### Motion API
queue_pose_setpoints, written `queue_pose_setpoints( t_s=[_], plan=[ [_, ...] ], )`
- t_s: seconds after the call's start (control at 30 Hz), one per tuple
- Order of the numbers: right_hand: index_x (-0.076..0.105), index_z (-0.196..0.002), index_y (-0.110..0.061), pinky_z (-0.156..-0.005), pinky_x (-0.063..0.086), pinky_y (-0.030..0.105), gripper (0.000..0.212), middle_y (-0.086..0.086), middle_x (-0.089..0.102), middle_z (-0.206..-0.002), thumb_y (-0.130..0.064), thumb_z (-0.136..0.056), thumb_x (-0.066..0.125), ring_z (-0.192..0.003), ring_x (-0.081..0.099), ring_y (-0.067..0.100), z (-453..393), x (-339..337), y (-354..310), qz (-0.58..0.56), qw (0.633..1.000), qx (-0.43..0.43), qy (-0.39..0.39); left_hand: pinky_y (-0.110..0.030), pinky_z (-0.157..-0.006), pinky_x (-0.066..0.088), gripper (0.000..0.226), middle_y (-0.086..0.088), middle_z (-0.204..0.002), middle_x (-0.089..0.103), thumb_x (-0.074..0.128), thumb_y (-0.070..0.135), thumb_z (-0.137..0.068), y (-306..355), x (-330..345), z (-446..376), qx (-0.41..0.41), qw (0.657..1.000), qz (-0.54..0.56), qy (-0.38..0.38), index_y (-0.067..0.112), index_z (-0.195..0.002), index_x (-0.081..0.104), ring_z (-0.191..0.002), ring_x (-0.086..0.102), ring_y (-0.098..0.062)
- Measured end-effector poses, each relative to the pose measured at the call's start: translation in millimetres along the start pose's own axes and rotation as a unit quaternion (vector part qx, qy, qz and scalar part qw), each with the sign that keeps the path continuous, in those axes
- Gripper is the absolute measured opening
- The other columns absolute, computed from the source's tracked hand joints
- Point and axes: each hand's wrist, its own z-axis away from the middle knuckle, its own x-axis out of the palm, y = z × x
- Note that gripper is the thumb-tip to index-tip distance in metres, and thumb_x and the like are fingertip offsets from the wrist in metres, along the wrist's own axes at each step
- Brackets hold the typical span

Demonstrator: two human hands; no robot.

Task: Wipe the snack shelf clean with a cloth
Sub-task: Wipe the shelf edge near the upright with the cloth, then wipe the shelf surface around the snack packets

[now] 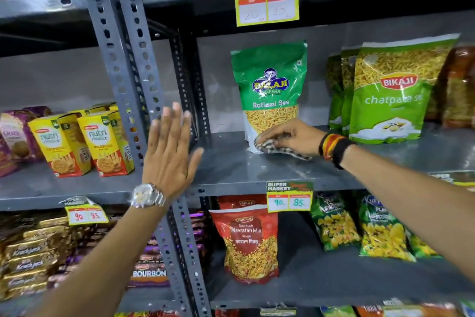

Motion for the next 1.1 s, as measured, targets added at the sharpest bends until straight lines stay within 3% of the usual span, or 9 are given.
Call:
queue_pose_setpoints(
  t_s=[0.1,0.17,0.27,0.4,0.53,0.63,0.77,0.93,1.1],
  plan=[
    [0.074,-0.112,-0.016,-0.104,0.045,0.022,0.035,-0.003,0.069,-0.125,0.006,-0.089,0.060,-0.117,0.062,0.004,-6.9,15.9,7.8,0.045,0.999,-0.011,-0.023,-0.053,-0.125,0.009,0.083,-0.019,-0.167,0.005,0.025,0.061,-0.100,28.1,11.9,7.7,0.102,0.990,0.059,-0.073,0.002,-0.158,0.013,-0.155,0.001,-0.031],
    [0.074,-0.113,-0.017,-0.106,0.044,0.025,0.037,-0.003,0.068,-0.126,0.008,-0.089,0.059,-0.119,0.061,0.006,-9.1,23.6,17.1,0.054,0.998,0.001,-0.035,-0.052,-0.124,0.013,0.092,-0.016,-0.168,0.005,0.021,0.072,-0.096,47.9,26.5,6.5,0.130,0.974,0.104,-0.155,0.004,-0.158,0.013,-0.156,-0.001,-0.027],
    [0.072,-0.116,-0.013,-0.111,0.043,0.034,0.035,0.002,0.066,-0.130,0.007,-0.092,0.057,-0.123,0.059,0.012,-4.7,28.0,32.1,0.033,0.999,0.001,-0.020,-0.046,-0.125,0.015,0.107,-0.005,-0.169,0.002,0.014,0.087,-0.085,66.8,39.8,-3.1,0.095,0.947,0.141,-0.273,0.012,-0.160,0.011,-0.155,-0.007,-0.017],
    [0.068,-0.122,-0.015,-0.114,0.039,0.037,0.032,0.000,0.062,-0.134,-0.001,-0.095,0.056,-0.128,0.054,0.009,16.9,13.3,40.9,0.020,0.999,0.005,-0.027,-0.044,-0.118,0.029,0.113,0.007,-0.168,0.013,0.010,0.094,-0.073,65.6,38.1,-5.9,0.069,0.925,0.131,-0.351,0.022,-0.159,0.020,-0.154,0.000,-0.008],
    [0.068,-0.123,-0.023,-0.111,0.042,0.037,0.034,-0.008,0.062,-0.135,-0.005,-0.096,0.056,-0.128,0.055,0.007,73.9,-0.2,33.7,0.016,0.998,-0.013,-0.059,-0.039,-0.119,0.026,0.108,0.004,-0.167,0.018,0.016,0.092,-0.077,66.9,33.8,-3.9,0.062,0.919,0.132,-0.367,0.023,-0.160,0.018,-0.152,0.020,-0.014],
    [0.069,-0.121,-0.026,-0.109,0.042,0.036,0.036,-0.011,0.063,-0.133,-0.004,-0.095,0.057,-0.127,0.057,0.009,98.5,-29.2,29.1,0.017,0.995,-0.005,-0.096,-0.038,-0.119,0.025,0.104,0.003,-0.167,0.020,0.021,0.089,-0.080,70.5,32.5,-3.7,0.060,0.922,0.135,-0.358,0.021,-0.159,0.020,-0.152,0.023,-0.016],
    [0.072,-0.116,-0.020,-0.112,0.042,0.042,0.032,-0.007,0.067,-0.128,-0.002,-0.095,0.056,-0.118,0.059,-0.003,65.9,-49.6,41.6,0.021,0.998,0.054,0.025,-0.037,-0.120,0.023,0.107,0.002,-0.167,0.019,0.017,0.091,-0.079,69.9,32.4,-3.1,0.057,0.921,0.133,-0.362,0.021,-0.159,0.019,-0.152,0.023,-0.016],
    [0.073,-0.113,-0.017,-0.107,0.044,0.027,0.031,-0.002,0.068,-0.125,0.001,-0.094,0.056,-0.119,0.061,0.010,24.0,14.5,23.6,0.046,0.999,0.022,-0.015,-0.035,-0.121,0.021,0.104,0.003,-0.168,0.018,0.021,0.090,-0.081,69.4,30.4,-2.5,0.055,0.917,0.138,-0.369,0.022,-0.160,0.016,-0.152,0.021,-0.015],
    [0.072,-0.113,-0.026,-0.108,0.045,0.041,0.036,-0.005,0.067,-0.126,-0.001,-0.094,0.054,-0.120,0.059,0.014,23.0,12.6,43.4,0.096,0.993,0.061,0.027,-0.036,-0.121,0.020,0.106,0.002,-0.168,0.016,0.018,0.091,-0.080,68.2,31.1,-0.9,0.054,0.914,0.139,-0.377,0.021,-0.160,0.015,-0.153,0.019,-0.015]
  ],
)
